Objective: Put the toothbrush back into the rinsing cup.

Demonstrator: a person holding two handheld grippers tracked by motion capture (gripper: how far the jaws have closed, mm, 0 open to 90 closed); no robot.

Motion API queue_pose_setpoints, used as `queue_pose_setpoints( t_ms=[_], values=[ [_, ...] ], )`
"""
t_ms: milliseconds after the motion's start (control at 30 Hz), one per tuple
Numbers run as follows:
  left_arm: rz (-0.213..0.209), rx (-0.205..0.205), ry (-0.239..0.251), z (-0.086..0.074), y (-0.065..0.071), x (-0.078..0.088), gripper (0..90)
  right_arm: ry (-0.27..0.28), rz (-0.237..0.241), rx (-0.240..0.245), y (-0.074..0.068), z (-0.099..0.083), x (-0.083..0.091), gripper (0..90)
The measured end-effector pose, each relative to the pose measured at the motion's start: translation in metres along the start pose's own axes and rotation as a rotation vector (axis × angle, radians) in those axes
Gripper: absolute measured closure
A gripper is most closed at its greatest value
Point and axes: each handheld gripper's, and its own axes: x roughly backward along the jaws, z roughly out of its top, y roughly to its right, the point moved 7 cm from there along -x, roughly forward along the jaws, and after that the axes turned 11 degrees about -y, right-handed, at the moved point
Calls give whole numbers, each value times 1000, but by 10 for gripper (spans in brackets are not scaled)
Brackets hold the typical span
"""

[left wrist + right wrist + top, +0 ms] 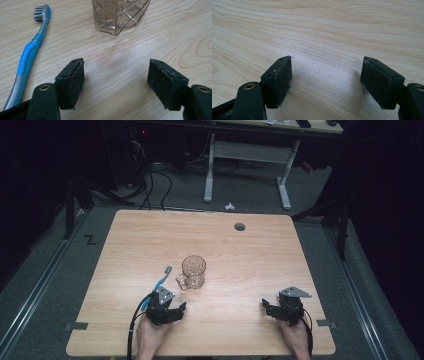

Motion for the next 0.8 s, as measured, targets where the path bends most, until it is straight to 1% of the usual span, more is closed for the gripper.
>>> queue_pose_setpoints(
  t_ms=[200,267,367,467,667,733,800],
  values=[
    [25,2,-6,0,-2,0,314,0,0,0,0,0,0,254],
    [16,16,-6,0,-3,1,327,0,0,-2,0,0,0,255],
    [-4,23,-9,0,-2,2,347,0,0,-3,0,0,0,255],
    [1,21,-5,0,-3,4,347,0,0,-1,0,0,0,255],
    [-2,24,10,0,-3,9,351,-1,0,-2,0,0,0,255],
    [-10,26,15,0,-3,11,356,-1,0,-2,0,0,0,255],
    [-7,26,17,0,-4,13,358,-1,0,-2,0,0,0,254]
  ],
)
